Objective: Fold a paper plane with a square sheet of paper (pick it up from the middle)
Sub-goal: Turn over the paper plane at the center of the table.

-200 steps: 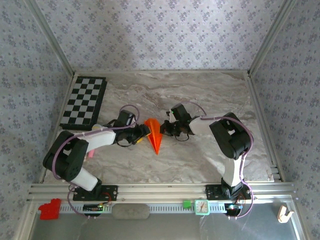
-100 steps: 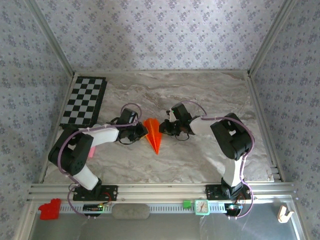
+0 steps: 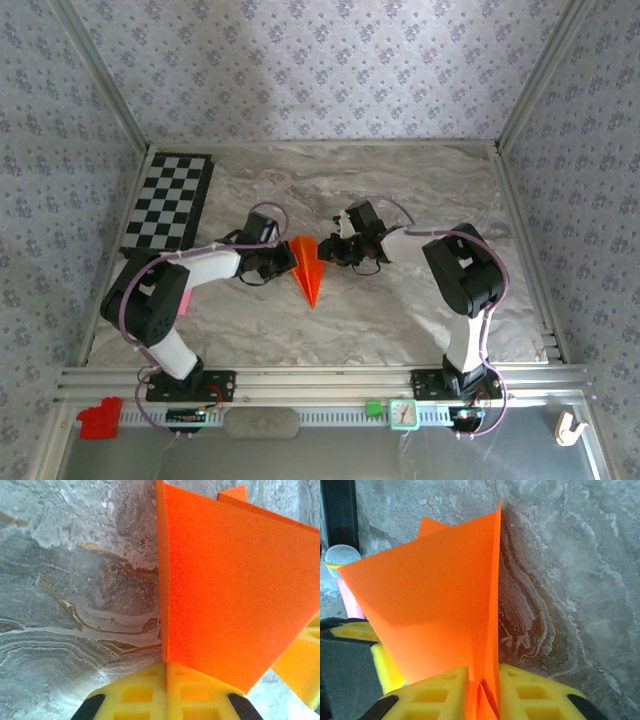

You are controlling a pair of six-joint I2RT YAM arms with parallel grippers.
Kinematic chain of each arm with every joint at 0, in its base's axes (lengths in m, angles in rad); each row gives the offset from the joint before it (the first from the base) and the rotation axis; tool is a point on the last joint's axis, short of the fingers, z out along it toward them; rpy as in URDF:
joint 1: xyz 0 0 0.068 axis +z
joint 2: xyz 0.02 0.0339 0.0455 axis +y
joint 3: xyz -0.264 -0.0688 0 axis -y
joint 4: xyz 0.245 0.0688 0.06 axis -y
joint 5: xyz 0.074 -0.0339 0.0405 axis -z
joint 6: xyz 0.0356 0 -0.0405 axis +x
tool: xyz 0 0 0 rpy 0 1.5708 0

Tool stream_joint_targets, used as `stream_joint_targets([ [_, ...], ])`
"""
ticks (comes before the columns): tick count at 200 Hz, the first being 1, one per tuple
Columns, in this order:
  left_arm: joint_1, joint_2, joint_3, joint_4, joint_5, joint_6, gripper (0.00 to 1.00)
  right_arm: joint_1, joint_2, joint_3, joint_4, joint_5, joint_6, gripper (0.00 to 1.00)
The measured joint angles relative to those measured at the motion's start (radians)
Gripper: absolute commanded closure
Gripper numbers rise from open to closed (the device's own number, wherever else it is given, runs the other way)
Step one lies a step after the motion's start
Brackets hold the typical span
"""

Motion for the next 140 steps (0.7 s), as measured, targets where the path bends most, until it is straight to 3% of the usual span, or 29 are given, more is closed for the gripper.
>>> stream_joint_targets([
  [71,0.011,0.004,0.0,-0.006,0.008,0.024,0.94,0.0,0.028,0.011,-0.032,0.003,-0.01,0.94],
  [140,0.035,-0.05,-0.085,-0.015,-0.046,-0.021,0.8,0.0,0.014,-0.006,-0.045,0.06,-0.006,0.95],
])
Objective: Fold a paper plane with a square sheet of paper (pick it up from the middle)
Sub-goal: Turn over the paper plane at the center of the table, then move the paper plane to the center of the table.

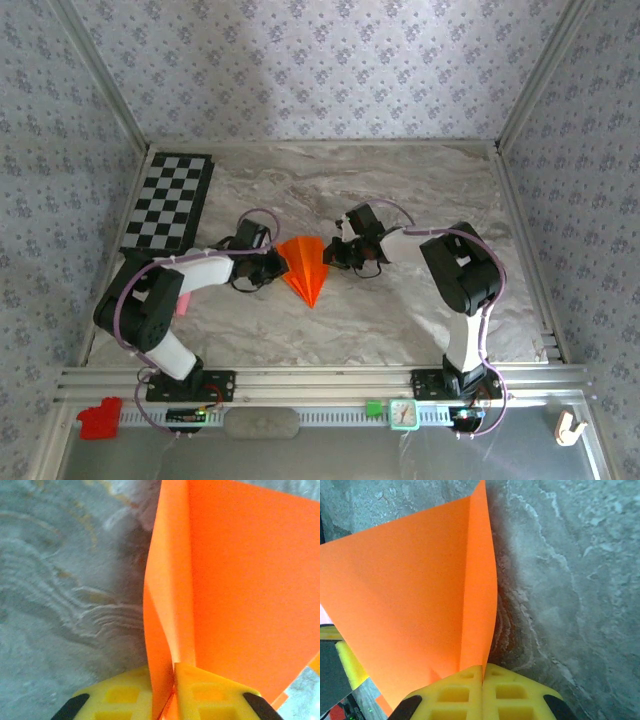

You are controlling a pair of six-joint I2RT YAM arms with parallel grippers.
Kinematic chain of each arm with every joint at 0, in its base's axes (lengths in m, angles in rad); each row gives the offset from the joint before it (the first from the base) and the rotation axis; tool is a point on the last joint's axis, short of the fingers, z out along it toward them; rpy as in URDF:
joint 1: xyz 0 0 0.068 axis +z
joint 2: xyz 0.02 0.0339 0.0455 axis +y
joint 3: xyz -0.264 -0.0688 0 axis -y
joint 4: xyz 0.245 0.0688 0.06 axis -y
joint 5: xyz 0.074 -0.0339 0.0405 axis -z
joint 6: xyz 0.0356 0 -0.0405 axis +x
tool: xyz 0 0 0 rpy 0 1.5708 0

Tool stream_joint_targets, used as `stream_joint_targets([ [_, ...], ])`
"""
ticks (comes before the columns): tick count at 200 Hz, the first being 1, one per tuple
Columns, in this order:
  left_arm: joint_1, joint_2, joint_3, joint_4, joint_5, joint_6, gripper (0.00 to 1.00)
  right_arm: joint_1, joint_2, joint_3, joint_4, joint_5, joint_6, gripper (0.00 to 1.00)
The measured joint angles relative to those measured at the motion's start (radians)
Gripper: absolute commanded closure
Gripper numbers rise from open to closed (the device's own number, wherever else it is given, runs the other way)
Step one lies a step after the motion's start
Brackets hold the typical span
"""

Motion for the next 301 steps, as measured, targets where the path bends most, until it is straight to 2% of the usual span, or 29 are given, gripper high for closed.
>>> stream_joint_targets([
  [51,0.0,-0.066,-0.003,-0.035,-0.019,-0.016,0.65,0.001,-0.001,-0.008,0.0,0.004,0.015,0.95],
  [106,-0.043,-0.204,0.042,-0.116,-0.045,-0.015,0.61,0.006,-0.03,-0.008,0.0,0.011,0.04,0.95],
  [153,-0.146,-0.151,0.092,-0.133,-0.048,-0.018,0.58,0.016,-0.053,-0.008,0.0,0.02,0.057,0.95],
  [200,-0.166,-0.075,0.121,-0.162,-0.072,-0.014,0.49,0.016,-0.053,-0.008,-0.009,0.02,0.06,0.95],
  [224,-0.169,-0.066,0.124,-0.167,-0.077,-0.013,0.49,0.016,-0.053,-0.008,-0.009,0.02,0.06,0.95],
  [301,-0.192,-0.013,0.144,-0.164,-0.062,-0.007,0.57,0.016,-0.053,-0.008,-0.009,0.02,0.06,0.95],
])
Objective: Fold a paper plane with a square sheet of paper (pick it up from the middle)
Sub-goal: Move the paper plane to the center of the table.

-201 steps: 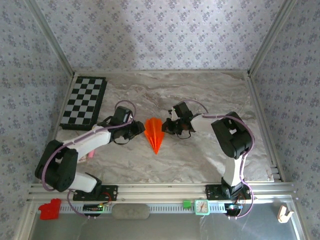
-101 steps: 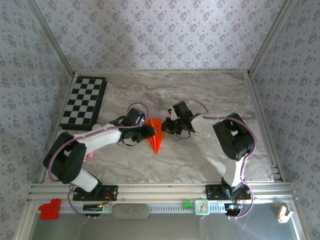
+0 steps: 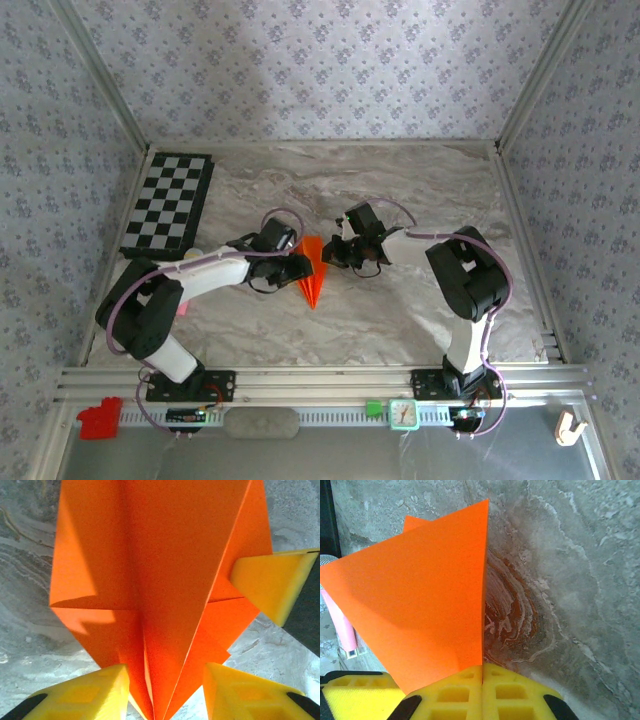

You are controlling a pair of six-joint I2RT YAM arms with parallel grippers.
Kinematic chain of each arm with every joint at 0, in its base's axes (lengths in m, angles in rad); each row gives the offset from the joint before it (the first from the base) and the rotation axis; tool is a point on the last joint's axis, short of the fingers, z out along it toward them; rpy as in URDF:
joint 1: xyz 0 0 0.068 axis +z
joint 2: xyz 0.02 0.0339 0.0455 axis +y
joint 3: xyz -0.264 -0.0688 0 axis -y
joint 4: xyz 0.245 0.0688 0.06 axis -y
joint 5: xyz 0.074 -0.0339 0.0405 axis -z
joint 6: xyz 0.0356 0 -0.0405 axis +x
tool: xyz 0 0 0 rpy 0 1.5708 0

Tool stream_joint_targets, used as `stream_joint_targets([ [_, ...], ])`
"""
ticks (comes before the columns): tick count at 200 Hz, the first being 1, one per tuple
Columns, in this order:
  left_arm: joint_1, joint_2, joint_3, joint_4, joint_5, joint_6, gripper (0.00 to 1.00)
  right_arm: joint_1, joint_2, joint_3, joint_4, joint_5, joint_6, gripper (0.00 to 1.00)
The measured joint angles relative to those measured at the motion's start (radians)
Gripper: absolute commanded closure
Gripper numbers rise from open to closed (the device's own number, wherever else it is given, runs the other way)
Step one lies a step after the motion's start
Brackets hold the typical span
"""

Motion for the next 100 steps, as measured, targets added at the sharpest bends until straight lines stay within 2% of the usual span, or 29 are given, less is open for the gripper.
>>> stream_joint_targets([
  [100,-0.063,0.088,0.092,-0.051,-0.022,0.035,0.53,0.0,0.0,0.0,0.0,0.0,0.004,0.95],
])
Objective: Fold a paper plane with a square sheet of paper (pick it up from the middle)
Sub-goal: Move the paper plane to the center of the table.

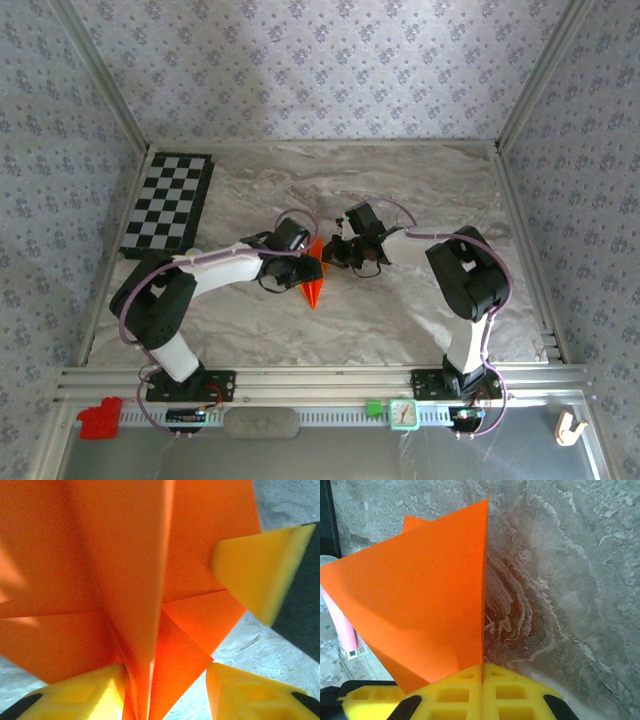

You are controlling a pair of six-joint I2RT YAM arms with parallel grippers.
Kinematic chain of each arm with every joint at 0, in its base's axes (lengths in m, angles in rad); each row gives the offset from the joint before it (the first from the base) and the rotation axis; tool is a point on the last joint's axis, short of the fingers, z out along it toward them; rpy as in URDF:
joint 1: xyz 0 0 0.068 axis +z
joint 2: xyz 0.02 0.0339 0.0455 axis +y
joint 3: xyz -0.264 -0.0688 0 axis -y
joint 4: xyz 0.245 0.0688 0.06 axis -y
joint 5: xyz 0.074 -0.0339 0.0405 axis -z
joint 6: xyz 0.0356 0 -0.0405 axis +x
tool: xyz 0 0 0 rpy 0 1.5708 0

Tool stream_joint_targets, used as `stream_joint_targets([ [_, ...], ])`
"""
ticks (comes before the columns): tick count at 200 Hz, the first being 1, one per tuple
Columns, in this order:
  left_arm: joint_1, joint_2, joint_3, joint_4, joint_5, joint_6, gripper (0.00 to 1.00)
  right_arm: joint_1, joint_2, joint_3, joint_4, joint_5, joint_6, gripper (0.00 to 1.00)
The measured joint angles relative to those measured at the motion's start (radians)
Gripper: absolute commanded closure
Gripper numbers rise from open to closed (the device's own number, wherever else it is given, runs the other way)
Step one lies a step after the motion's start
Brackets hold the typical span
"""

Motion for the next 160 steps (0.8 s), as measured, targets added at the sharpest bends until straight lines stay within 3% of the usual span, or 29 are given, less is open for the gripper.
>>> stream_joint_targets([
  [68,-0.038,0.079,0.103,-0.1,-0.071,0.06,0.55,0.0,0.0,0.0,0.0,0.0,0.001,0.95],
  [134,-0.043,0.088,0.116,-0.146,-0.125,0.074,0.75,0.0,0.0,0.0,-0.003,0.0,0.001,0.94],
  [160,-0.043,0.09,0.118,-0.158,-0.133,0.079,0.81,0.0,0.0,0.0,-0.003,0.0,0.004,0.87],
])
